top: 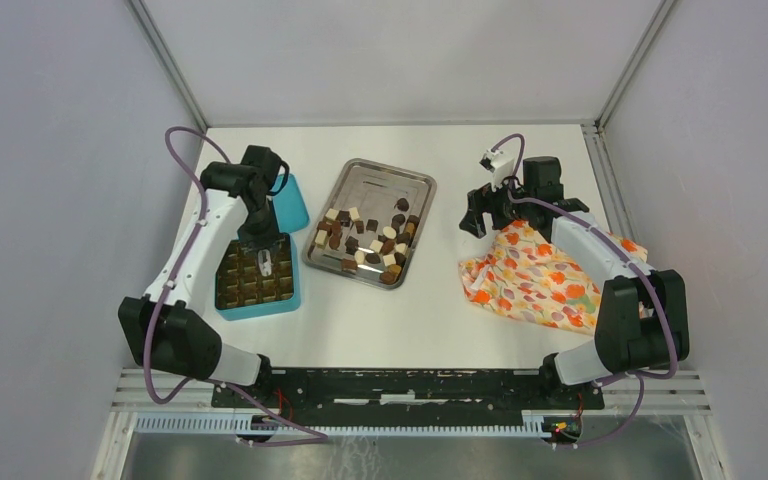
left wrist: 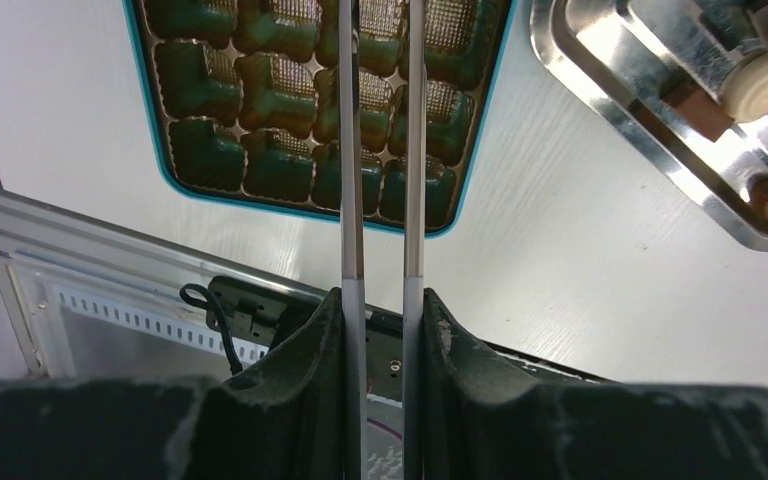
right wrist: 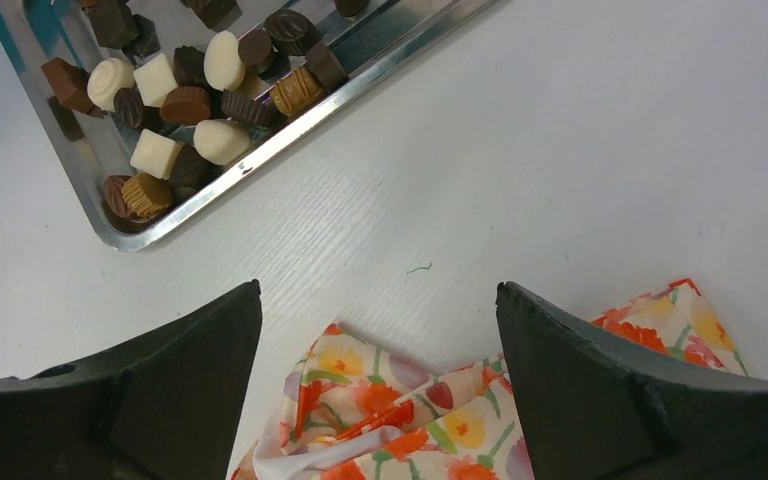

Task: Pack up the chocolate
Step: Place the fake chocolate in the packing box.

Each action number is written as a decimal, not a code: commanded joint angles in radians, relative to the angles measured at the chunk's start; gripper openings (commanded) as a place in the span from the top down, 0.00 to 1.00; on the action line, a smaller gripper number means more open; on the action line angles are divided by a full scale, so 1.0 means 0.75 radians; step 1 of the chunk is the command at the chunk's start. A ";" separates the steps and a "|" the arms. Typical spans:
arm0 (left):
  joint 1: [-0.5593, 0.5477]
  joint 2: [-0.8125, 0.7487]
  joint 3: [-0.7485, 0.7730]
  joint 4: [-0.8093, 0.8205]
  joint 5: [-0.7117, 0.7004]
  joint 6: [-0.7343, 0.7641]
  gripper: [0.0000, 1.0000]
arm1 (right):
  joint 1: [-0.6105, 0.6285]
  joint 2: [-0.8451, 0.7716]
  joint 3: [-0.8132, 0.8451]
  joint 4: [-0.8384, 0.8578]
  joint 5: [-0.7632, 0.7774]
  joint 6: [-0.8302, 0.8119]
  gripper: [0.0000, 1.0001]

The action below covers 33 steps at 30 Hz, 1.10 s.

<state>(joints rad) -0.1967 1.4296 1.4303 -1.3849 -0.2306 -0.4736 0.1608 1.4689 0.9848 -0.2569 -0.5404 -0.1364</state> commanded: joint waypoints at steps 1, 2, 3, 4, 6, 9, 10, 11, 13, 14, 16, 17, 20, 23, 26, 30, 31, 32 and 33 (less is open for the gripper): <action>0.018 -0.031 -0.037 0.019 -0.023 0.057 0.85 | -0.001 -0.003 0.045 0.033 -0.020 0.004 0.08; 0.020 -0.029 -0.043 0.023 -0.019 0.059 0.85 | -0.002 -0.003 0.042 0.033 -0.018 0.004 0.08; 0.022 -0.028 -0.049 0.027 -0.018 0.060 0.85 | 0.001 -0.005 0.042 0.033 -0.018 0.004 0.08; 0.024 -0.027 -0.058 0.031 -0.018 0.061 0.84 | -0.003 -0.005 0.043 0.035 -0.018 0.004 0.08; 0.025 -0.026 -0.066 0.036 -0.022 0.061 0.84 | -0.003 -0.008 0.041 0.035 -0.018 0.004 0.08; 0.030 -0.021 -0.072 0.041 -0.016 0.063 0.82 | -0.002 -0.009 0.041 0.035 -0.018 0.004 0.08; 0.028 -0.019 -0.077 0.045 -0.013 0.063 0.81 | -0.003 -0.008 0.040 0.037 -0.018 0.004 0.08; 0.029 -0.019 -0.083 0.044 -0.011 0.063 0.79 | -0.001 -0.007 0.041 0.037 -0.018 0.004 0.08; 0.031 -0.020 -0.100 0.048 -0.006 0.063 0.76 | -0.001 -0.007 0.043 0.036 -0.018 0.004 0.08; 0.031 -0.020 -0.109 0.052 -0.007 0.063 0.74 | -0.003 -0.006 0.041 0.036 -0.018 0.004 0.08; 0.031 -0.019 -0.122 0.059 -0.011 0.063 0.70 | -0.002 -0.007 0.041 0.036 -0.020 0.004 0.08; 0.031 -0.018 -0.126 0.062 -0.010 0.063 0.68 | -0.002 -0.007 0.041 0.036 -0.021 0.004 0.08; 0.031 -0.013 -0.121 0.065 -0.007 0.062 0.63 | -0.002 -0.007 0.042 0.036 -0.020 0.004 0.08; 0.031 -0.009 -0.112 0.065 -0.009 0.063 0.56 | -0.002 -0.007 0.043 0.035 -0.020 0.004 0.08; 0.031 -0.003 -0.104 0.065 -0.008 0.062 0.53 | -0.002 -0.006 0.043 0.033 -0.020 0.004 0.08; 0.031 0.000 -0.093 0.062 -0.005 0.063 0.53 | -0.002 -0.005 0.044 0.032 -0.023 0.004 0.08; 0.031 -0.001 -0.088 0.062 -0.006 0.063 0.53 | -0.001 -0.004 0.044 0.031 -0.022 0.004 0.08; 0.031 -0.002 -0.080 0.058 -0.006 0.061 0.54 | -0.003 -0.004 0.045 0.030 -0.024 0.003 0.08; 0.031 -0.003 -0.068 0.052 -0.006 0.061 0.54 | -0.002 -0.003 0.047 0.032 -0.025 0.004 0.08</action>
<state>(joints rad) -0.1795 1.4307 1.3338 -1.3552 -0.2298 -0.4709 0.1608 1.4689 0.9848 -0.2569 -0.5415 -0.1364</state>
